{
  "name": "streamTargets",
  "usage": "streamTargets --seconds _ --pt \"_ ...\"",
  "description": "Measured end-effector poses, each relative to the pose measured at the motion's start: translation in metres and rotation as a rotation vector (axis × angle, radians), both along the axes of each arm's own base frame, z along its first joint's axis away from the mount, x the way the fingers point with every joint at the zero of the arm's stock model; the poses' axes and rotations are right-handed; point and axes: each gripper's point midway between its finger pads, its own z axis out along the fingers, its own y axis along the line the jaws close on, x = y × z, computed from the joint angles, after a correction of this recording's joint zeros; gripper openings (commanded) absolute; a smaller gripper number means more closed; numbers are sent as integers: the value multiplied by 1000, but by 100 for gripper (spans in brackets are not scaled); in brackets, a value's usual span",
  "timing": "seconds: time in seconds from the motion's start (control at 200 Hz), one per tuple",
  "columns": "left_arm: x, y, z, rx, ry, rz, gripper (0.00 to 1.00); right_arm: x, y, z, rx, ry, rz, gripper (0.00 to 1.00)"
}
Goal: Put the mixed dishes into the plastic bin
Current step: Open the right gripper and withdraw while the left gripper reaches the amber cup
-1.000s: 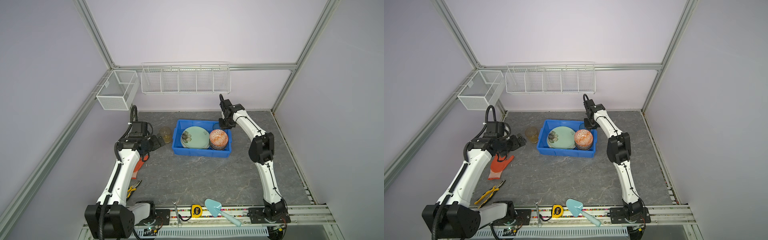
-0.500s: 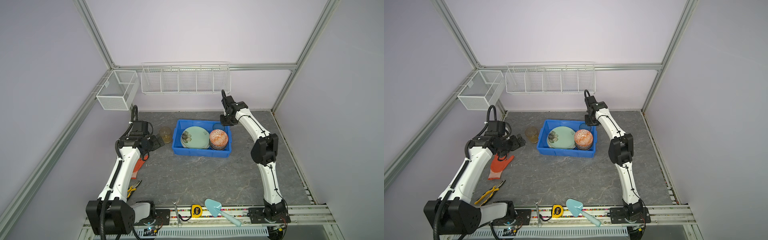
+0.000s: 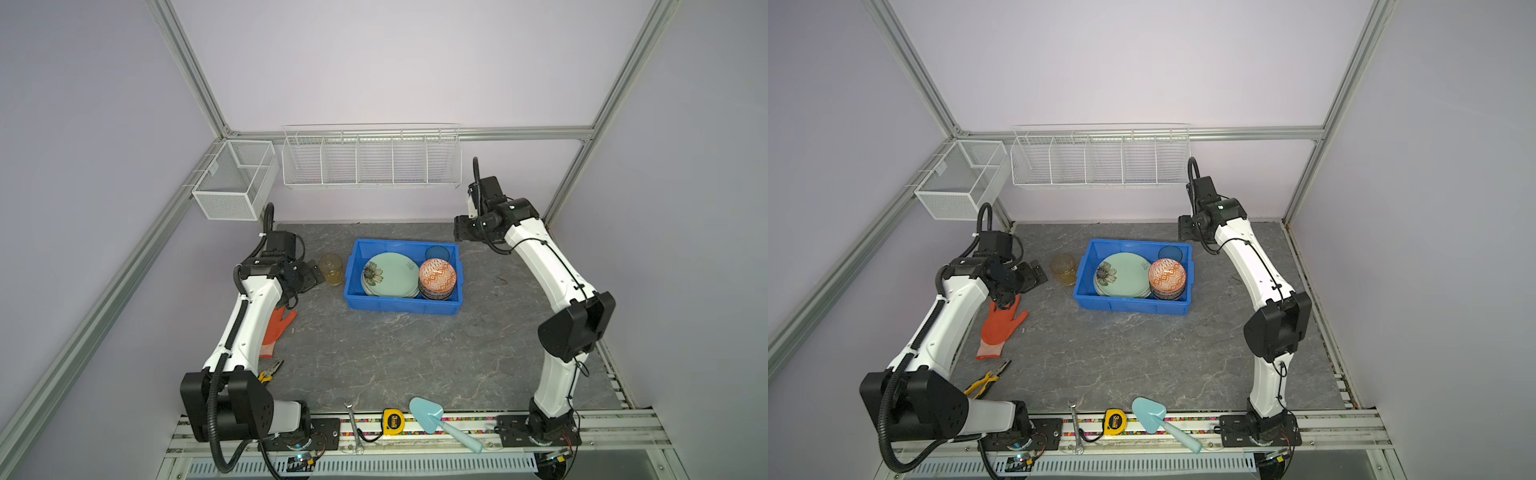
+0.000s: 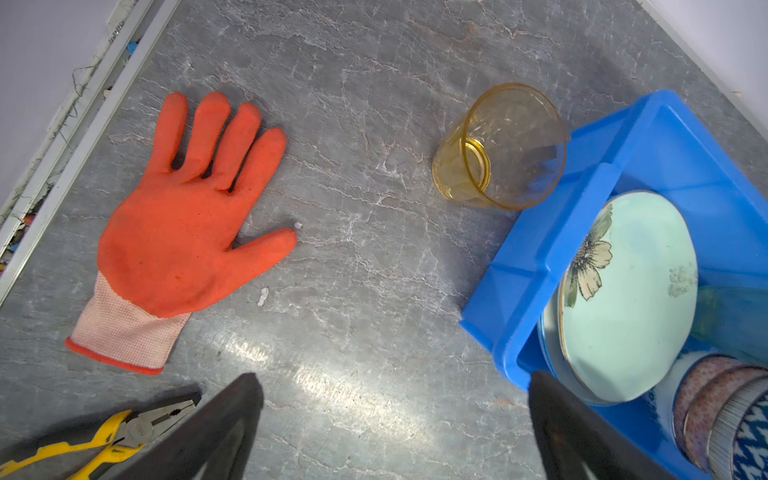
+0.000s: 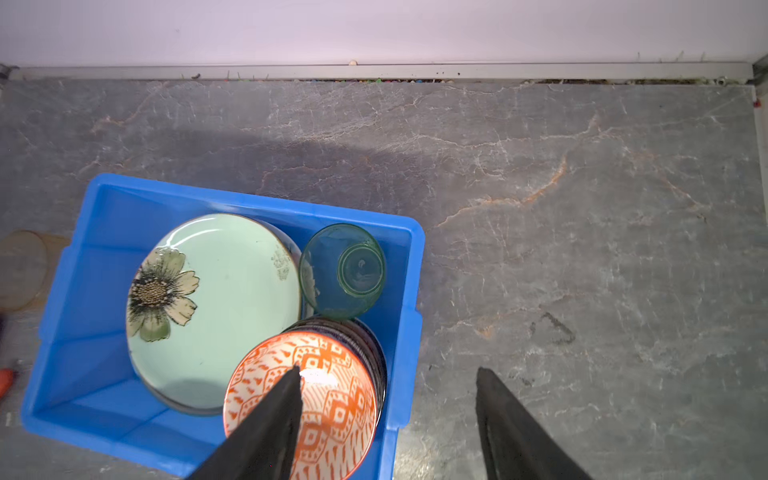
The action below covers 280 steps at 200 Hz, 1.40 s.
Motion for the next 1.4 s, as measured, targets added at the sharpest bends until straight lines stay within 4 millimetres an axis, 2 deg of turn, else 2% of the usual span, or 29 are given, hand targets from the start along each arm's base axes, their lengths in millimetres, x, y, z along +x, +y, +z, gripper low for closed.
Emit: streamTargets --seconds 0.02,0.045,0.055,0.07,0.26,0.53,0.63,0.705,0.78,0.895,1.16,1.4 --pt "2 0 -2 -1 7 2 100 -3 -1 2 2 -4 -3 100" --pt "5 0 -3 -2 13 3 100 -7 -3 3 2 -12 2 97" --pt "6 0 -4 -2 15 5 100 -9 -4 4 10 -14 -6 91" --pt "8 0 -5 -2 19 7 100 -12 -5 4 5 -16 0 88" --pt "39 -2 -15 -13 57 23 92 -46 -18 4 6 -15 0 88" --pt "83 -9 -45 -45 116 30 69 -89 -36 2 -3 -12 10 88" --pt "99 -12 -53 -61 125 26 62 -103 -42 -4 -7 -2 9 88" --pt "110 -14 -56 -68 126 23 52 -112 -45 -11 -11 11 8 88" --pt "120 -15 -59 -70 122 17 49 -118 -48 -17 -16 24 8 88" --pt "126 -15 -64 -69 128 18 45 -124 -50 -24 -19 39 4 88" --pt "126 -16 -71 -67 144 14 38 -128 -46 -28 11 59 12 89" --pt "129 -17 -86 -66 165 5 25 -131 -39 -27 53 73 25 89"
